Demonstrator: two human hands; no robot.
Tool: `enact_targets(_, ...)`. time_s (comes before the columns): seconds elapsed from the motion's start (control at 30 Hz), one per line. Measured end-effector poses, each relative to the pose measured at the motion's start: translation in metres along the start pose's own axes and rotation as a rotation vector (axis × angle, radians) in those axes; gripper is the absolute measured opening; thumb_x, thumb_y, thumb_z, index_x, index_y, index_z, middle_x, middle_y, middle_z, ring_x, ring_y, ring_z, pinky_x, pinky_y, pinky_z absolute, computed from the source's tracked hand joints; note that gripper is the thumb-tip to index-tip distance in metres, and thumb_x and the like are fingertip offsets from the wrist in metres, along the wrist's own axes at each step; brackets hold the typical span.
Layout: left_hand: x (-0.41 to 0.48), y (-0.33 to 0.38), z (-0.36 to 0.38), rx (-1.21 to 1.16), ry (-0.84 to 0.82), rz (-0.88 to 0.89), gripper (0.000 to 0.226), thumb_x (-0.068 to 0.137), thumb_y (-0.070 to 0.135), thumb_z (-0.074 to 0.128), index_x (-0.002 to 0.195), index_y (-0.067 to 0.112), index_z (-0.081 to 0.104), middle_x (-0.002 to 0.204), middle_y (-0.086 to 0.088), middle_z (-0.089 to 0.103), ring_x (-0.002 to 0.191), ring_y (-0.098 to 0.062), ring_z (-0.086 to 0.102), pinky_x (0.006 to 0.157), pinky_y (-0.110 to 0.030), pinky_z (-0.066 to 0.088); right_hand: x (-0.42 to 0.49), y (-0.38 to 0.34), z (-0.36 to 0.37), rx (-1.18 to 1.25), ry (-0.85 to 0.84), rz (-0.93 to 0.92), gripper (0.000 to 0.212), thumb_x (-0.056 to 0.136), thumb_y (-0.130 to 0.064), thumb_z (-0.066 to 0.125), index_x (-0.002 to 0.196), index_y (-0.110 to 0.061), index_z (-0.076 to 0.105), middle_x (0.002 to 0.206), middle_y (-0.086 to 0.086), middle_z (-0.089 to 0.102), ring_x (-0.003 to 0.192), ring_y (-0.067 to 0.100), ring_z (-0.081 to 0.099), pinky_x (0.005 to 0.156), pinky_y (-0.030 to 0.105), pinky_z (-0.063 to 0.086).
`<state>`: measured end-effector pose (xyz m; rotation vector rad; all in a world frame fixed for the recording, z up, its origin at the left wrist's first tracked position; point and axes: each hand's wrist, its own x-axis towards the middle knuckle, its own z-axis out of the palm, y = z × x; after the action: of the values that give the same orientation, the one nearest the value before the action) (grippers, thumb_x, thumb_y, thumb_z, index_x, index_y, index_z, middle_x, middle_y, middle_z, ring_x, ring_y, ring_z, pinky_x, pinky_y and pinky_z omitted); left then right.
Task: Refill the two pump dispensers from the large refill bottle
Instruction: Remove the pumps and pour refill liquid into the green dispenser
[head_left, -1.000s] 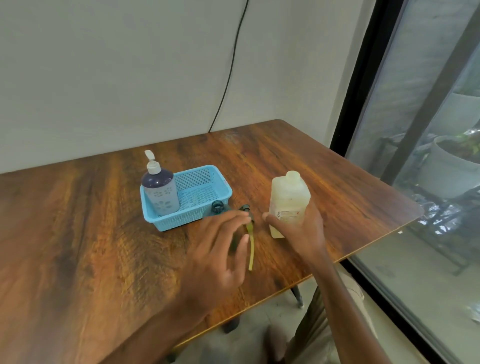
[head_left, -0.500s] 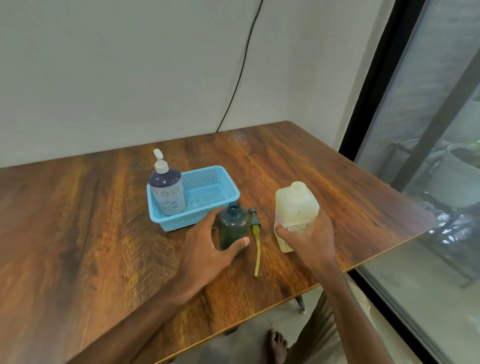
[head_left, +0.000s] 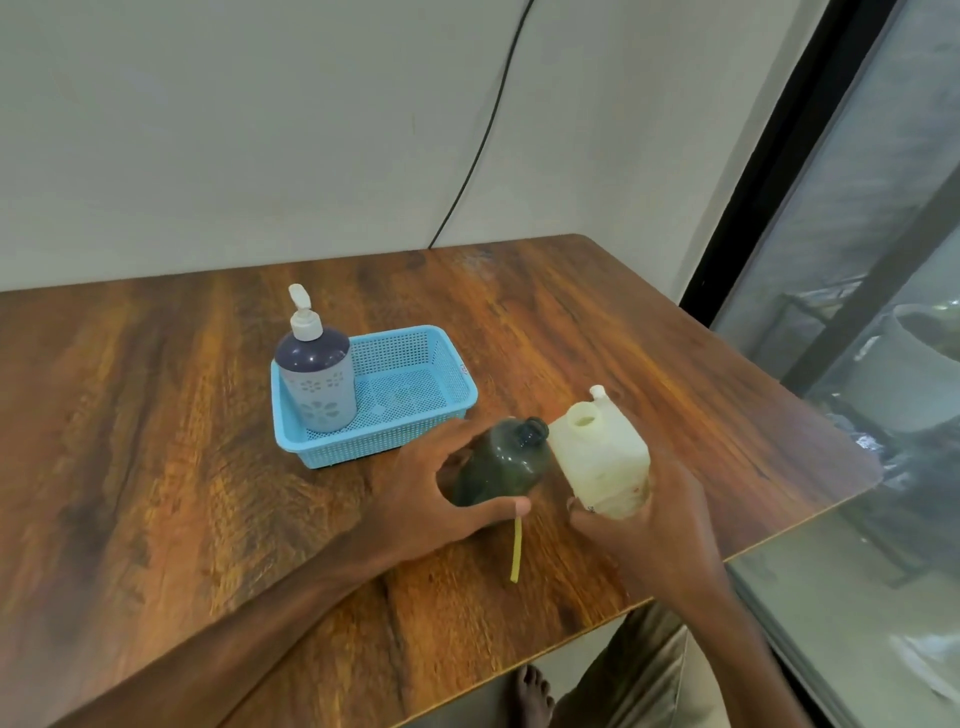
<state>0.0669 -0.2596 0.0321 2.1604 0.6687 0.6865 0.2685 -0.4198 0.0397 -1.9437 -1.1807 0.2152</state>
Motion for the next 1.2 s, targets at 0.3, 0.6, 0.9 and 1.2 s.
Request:
enact_targets(0.3, -0.006, -0.022, 0.001, 0.007, 0.017, 0.06, 0.084, 0.077, 0.065, 0.084, 0.15, 0.055, 0.042, 0.139, 0.027, 0.056, 0.131, 0.002, 0.053, 0.098, -0.008, 0.049, 0.006, -0.012, -0.001, 0.009, -0.06, -0.073, 0.101, 0.061, -0.023, 0.097, 0.148, -0.033, 0.047, 0.136, -0.019, 0.05, 0.127, 0.005, 0.042, 0.095, 0.033, 0.046)
enact_targets(0.6, -0.009, -0.021, 0.001, -0.032, 0.046, 0.109, 0.08, 0.078, 0.058, 0.085, 0.147, 0.053, 0.045, 0.137, 0.033, 0.054, 0.132, 0.005, 0.052, 0.095, -0.005, 0.048, 0.006, -0.017, -0.006, -0.039, -0.082, -0.094, 0.101, 0.062, -0.021, 0.097, 0.148, -0.03, 0.046, 0.134, -0.018, 0.049, 0.125, 0.003, 0.041, 0.089, 0.023, 0.04)
enact_targets(0.9, -0.01, -0.024, 0.0, -0.061, 0.038, 0.141, 0.084, 0.078, 0.057, 0.086, 0.151, 0.047, 0.045, 0.137, 0.02, 0.059, 0.13, -0.003, 0.056, 0.096, -0.01, 0.051, 0.006, -0.016, -0.007, -0.096, -0.097, -0.093, 0.106, 0.062, -0.024, 0.097, 0.152, -0.031, 0.041, 0.136, -0.018, 0.046, 0.126, 0.003, 0.039, 0.087, 0.011, 0.032)
enact_targets(1.2, -0.01, -0.023, 0.001, -0.08, 0.046, 0.176, 0.084, 0.076, 0.052, 0.089, 0.149, 0.042, 0.047, 0.136, 0.025, 0.058, 0.129, 0.001, 0.055, 0.095, -0.007, 0.048, 0.004, -0.015, -0.011, -0.154, -0.117, -0.096, 0.105, 0.064, -0.024, 0.097, 0.153, -0.03, 0.041, 0.143, -0.006, 0.052, 0.127, 0.004, 0.038, 0.087, 0.009, 0.029)
